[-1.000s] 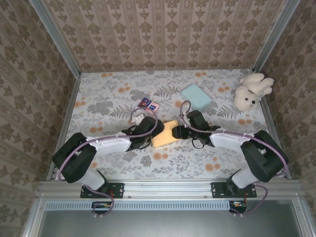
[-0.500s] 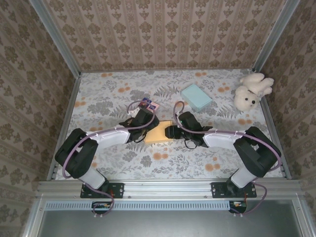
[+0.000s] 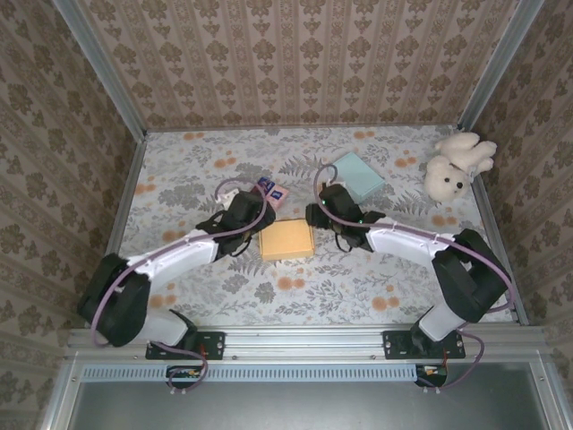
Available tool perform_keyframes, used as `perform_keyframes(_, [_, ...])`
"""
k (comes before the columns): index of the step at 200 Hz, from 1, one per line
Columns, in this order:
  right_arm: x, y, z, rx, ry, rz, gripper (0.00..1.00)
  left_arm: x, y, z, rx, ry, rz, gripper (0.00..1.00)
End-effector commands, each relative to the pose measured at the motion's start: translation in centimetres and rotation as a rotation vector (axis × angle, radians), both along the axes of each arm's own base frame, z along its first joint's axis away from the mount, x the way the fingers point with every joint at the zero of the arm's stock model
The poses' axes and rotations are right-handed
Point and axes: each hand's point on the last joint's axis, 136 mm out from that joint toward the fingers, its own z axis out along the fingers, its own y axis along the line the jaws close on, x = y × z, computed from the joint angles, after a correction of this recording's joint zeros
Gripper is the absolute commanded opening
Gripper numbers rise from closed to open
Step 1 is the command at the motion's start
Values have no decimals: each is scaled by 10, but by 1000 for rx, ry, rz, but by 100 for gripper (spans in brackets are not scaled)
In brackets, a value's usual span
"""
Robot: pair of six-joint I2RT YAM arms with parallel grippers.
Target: Fold the paper box
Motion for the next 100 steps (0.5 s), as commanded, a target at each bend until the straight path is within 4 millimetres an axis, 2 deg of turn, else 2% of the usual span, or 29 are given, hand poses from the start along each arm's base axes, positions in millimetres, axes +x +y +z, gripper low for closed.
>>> perform_keyframes(1, [25,-46,1,-113,4,-234,64,-12,19,-5,123,-12,-47,90])
perform_keyframes(34, [64,-75,0,-146,21,-421,67,-20,24,-5,140,-42,-84,90])
perform_keyframes(57, [84,-84,-7,-180,22,-492,68,-26,28,-7,144,-55,-91,90])
perform_keyframes(77, [100,-85,-24,-154,79,-512,68,-31,33,-6,139,-75,-85,91])
perform_keyframes(100, [108,-89,-46,-120,147,-531,68,-34,37,-3,127,-102,-84,91])
